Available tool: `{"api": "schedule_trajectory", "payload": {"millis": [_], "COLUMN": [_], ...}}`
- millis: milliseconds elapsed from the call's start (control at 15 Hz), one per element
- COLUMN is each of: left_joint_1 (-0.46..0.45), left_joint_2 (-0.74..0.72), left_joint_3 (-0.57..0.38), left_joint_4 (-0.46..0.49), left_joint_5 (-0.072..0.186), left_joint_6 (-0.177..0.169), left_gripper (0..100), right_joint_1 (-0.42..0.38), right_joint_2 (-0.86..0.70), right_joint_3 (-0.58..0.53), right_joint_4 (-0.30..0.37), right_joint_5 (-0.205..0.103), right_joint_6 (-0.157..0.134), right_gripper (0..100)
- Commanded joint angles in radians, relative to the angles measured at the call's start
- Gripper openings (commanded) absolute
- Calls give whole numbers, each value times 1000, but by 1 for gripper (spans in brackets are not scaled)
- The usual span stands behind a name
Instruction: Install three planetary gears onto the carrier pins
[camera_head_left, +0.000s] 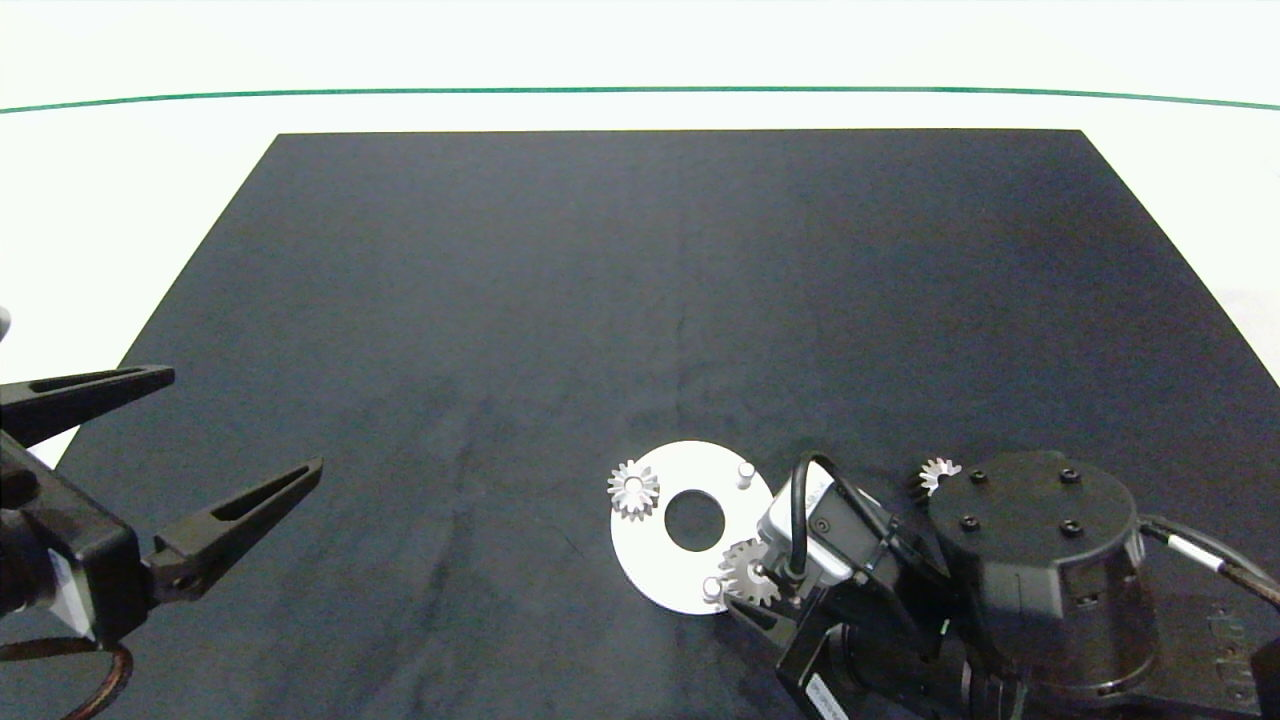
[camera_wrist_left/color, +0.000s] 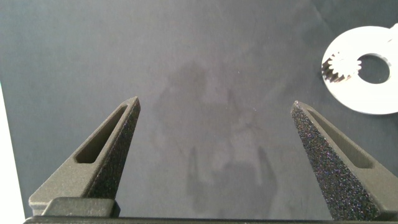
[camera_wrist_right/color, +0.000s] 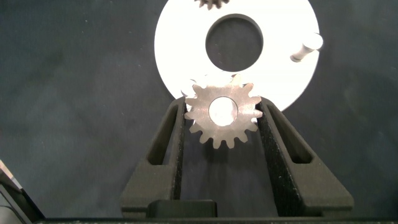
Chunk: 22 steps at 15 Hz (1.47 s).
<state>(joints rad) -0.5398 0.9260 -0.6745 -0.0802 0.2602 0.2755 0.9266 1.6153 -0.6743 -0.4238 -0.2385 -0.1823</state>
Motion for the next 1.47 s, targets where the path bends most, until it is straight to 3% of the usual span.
{"api": "schedule_trajectory", "payload": {"millis": [67, 1467], "left_joint_1": [0, 0], "left_joint_2": [-10, -16], "left_joint_3": [-4, -8], "left_joint_4": [-1, -1], "left_joint_5": [2, 2], "left_joint_6": [4, 10], "left_gripper": [100, 100], "right_joint_1": [23, 24], "right_joint_2": [28, 87], "right_joint_3": [-2, -50], "right_joint_4": [-3, 4], "right_joint_5": [-1, -4], "right_joint_6": [0, -3], "right_gripper": [4, 4]}}
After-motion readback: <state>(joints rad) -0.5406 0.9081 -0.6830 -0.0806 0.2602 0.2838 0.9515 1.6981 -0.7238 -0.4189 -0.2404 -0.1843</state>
